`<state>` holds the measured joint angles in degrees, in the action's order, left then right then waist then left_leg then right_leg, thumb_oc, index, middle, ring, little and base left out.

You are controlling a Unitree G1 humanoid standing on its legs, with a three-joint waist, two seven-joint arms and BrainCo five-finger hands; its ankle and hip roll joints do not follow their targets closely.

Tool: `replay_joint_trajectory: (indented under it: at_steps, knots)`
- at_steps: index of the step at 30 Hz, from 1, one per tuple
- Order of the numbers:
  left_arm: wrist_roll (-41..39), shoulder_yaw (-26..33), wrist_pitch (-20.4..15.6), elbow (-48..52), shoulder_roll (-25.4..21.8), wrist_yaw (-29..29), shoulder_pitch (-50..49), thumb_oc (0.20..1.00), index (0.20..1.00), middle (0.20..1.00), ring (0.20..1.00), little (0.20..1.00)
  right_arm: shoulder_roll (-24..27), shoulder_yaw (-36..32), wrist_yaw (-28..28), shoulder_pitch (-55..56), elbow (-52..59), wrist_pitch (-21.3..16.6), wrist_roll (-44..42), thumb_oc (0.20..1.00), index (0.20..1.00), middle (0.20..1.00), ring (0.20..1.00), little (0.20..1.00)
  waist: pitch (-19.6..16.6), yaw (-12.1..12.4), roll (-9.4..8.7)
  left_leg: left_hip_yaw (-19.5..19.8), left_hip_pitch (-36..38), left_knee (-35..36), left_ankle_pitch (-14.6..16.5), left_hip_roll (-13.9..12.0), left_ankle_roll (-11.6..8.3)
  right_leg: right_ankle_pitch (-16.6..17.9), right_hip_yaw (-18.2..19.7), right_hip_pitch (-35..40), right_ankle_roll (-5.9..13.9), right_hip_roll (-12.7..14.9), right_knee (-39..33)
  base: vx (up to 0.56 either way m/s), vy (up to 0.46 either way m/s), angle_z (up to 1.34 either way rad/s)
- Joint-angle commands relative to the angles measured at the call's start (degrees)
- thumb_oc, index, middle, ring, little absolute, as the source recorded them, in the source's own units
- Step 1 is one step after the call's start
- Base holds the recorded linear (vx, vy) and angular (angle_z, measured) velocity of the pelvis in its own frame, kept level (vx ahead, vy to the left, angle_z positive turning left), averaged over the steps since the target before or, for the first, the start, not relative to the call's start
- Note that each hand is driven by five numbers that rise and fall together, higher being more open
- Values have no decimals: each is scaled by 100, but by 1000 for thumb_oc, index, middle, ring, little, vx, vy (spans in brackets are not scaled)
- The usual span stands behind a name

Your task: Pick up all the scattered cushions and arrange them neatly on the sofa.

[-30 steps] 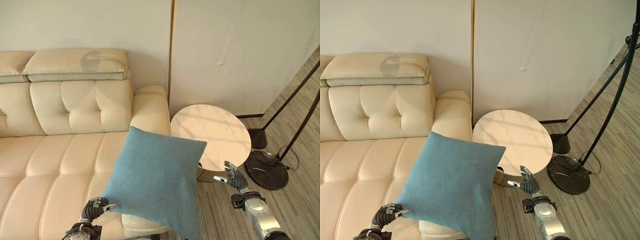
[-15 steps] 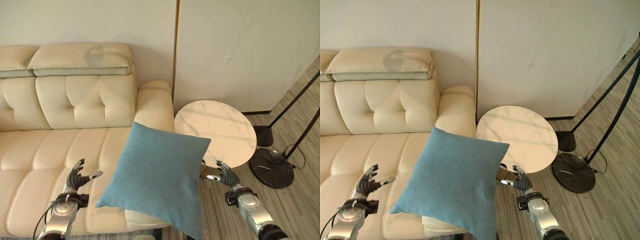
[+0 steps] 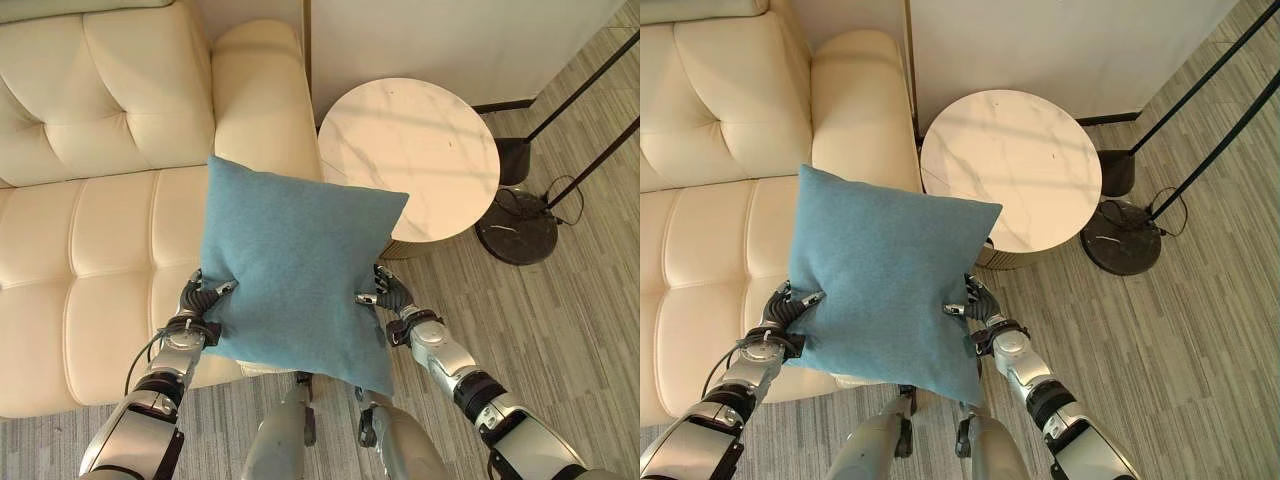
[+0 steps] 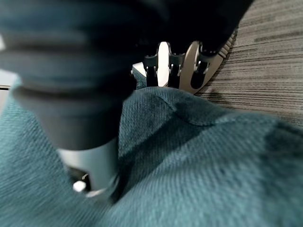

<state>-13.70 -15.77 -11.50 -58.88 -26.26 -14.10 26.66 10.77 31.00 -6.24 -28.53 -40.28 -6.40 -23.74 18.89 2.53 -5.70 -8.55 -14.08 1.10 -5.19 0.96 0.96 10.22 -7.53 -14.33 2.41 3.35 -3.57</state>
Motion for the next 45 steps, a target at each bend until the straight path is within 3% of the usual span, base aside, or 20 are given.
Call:
replay_joint_trajectory:
  at_steps: [1,6,14,19,22,24,29,32,33,34,35,36,38,39,42,45]
  knots:
    - [-154,-760,-383,1001,577,23,190,200,200,200,200,200,-313,467,162,-136,549,-332,-12,200,200,200,200,200,-185,2,-83,246,76,-107,303,-184,-341,-528,-194,-66,553,452,403,-23,15,5]
    - [-301,-850,-556,2260,579,49,-102,200,200,200,200,200,-105,379,154,41,892,-328,185,200,200,200,200,200,-295,-17,-64,270,235,7,319,-150,-327,-554,-212,65,563,480,384,-5,11,5]
    - [-372,-488,-692,4010,519,278,-1225,200,200,200,200,200,456,-82,318,877,2138,-408,711,200,200,200,200,200,-787,-145,-4,193,823,135,500,-26,-192,-596,-180,503,637,502,368,74,49,-2]
    - [-436,-283,-753,4826,493,345,-1808,200,200,200,200,200,723,-307,404,1422,3157,-515,1009,200,200,200,200,200,-986,-234,36,2,1185,105,677,36,-80,-548,78,668,726,479,374,41,97,-20]
    - [-468,-201,-774,5218,466,314,-1969,200,200,200,200,200,761,-400,415,1597,3603,-588,1086,200,200,200,200,200,-991,-253,56,-132,1264,142,657,4,-43,-410,199,581,845,464,533,-88,48,-39]
    - [-409,-244,-787,5356,388,316,-1912,200,200,200,200,200,721,-467,405,1659,3778,-658,1029,200,200,200,200,200,-926,-259,90,-144,1204,131,568,-89,-38,-534,306,498,878,397,916,-183,-15,-38]
    - [-627,-404,-810,5497,410,487,-1875,200,200,200,200,200,780,-558,363,1643,3919,-786,1087,200,200,200,200,200,-1054,-203,183,38,924,-15,312,-201,-3,-1464,584,894,638,-81,2450,-195,-33,-3]
    - [-720,-404,-792,5492,420,511,-1913,200,200,200,200,200,767,-635,301,1639,3815,-768,1088,200,200,200,200,200,-1210,-103,157,156,703,-93,202,-174,-37,-1572,702,1198,571,-245,2475,-94,-80,34]
    - [-750,-374,-777,5531,417,500,-1934,200,200,200,200,200,777,-677,263,1621,3832,-779,1082,200,200,200,200,200,-1240,-22,117,206,584,-122,122,-148,-79,-1810,724,1489,460,-304,2112,-284,-206,36]
    - [-765,-350,-790,5574,389,472,-1915,200,200,200,200,200,836,-745,184,1541,3829,-815,1034,200,200,200,200,200,-1252,91,82,280,172,-221,-159,-179,-296,-1953,827,1640,272,-467,1577,-353,-235,29]
    - [-801,-362,-792,5592,391,470,-1874,200,200,200,200,200,888,-783,130,1538,3880,-851,1017,200,200,200,200,200,-1221,97,92,317,-32,-230,-316,-196,-381,-2043,1019,1706,134,-640,1240,-505,-275,59]
    - [-822,-380,-806,5669,406,487,-1846,200,200,200,200,200,968,-850,72,1515,3966,-891,989,200,200,200,200,200,-1144,111,165,404,-337,-235,-526,-237,-601,-2010,1073,1681,14,-795,836,-326,-163,82]
    - [-810,-410,-798,5653,432,452,-1807,200,200,200,200,200,1018,-853,37,1503,3944,-890,1011,200,200,200,200,200,-1040,102,202,455,-526,-314,-649,-250,-722,-1939,1009,1611,-21,-819,812,-313,-74,76]
    - [-850,-443,-811,5647,476,466,-1744,200,200,200,200,200,1083,-887,-17,1499,3948,-886,1036,200,200,200,200,200,-967,53,237,422,-589,-415,-582,-255,-715,-1884,890,1500,-30,-802,796,-421,-9,32]
    - [-858,-561,-821,5752,548,614,-1689,200,200,200,200,200,1150,-964,34,1688,3971,-904,892,200,200,200,200,200,-1008,-209,141,-66,-315,-1024,156,-259,-366,-1636,426,1332,69,-473,668,-307,32,72]
    - [-896,-721,-827,5740,596,718,-1598,200,200,200,200,200,1156,-1047,126,1908,4018,-931,810,200,200,200,200,200,-1142,-407,35,-252,204,-1382,837,-275,-319,-1461,71,1296,125,-191,502,-132,72,113]
